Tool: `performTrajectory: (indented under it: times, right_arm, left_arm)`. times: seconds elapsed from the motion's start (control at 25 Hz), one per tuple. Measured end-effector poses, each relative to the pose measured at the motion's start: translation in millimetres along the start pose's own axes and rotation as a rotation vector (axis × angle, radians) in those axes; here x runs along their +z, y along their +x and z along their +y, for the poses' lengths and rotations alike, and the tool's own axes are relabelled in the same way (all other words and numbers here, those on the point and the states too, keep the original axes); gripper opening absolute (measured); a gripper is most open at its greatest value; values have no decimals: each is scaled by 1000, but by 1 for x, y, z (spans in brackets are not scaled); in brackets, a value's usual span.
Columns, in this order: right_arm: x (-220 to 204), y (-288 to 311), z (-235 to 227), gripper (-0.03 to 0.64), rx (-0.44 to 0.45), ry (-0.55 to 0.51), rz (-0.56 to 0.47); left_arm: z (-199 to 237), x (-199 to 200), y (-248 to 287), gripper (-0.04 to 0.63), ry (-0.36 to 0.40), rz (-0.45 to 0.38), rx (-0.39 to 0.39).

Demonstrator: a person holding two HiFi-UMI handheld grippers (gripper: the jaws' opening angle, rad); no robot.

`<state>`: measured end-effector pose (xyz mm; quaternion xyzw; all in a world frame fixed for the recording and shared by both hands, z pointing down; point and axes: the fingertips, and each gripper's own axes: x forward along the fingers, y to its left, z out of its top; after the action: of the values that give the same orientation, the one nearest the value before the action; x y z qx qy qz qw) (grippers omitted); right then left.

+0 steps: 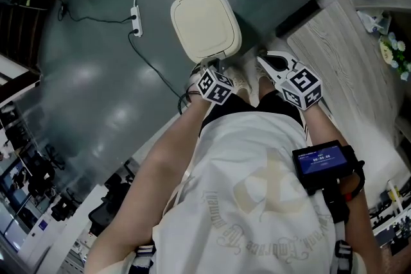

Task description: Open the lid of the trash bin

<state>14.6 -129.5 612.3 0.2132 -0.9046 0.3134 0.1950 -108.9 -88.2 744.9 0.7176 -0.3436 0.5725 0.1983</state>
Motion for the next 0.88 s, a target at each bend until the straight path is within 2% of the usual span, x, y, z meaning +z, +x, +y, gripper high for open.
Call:
performTrajectory:
  times: [0.88]
  right_arm:
    - [-3,-1,-1,4,6,-12,12]
  left_arm:
    - [3,0,2,13,-36,12,22]
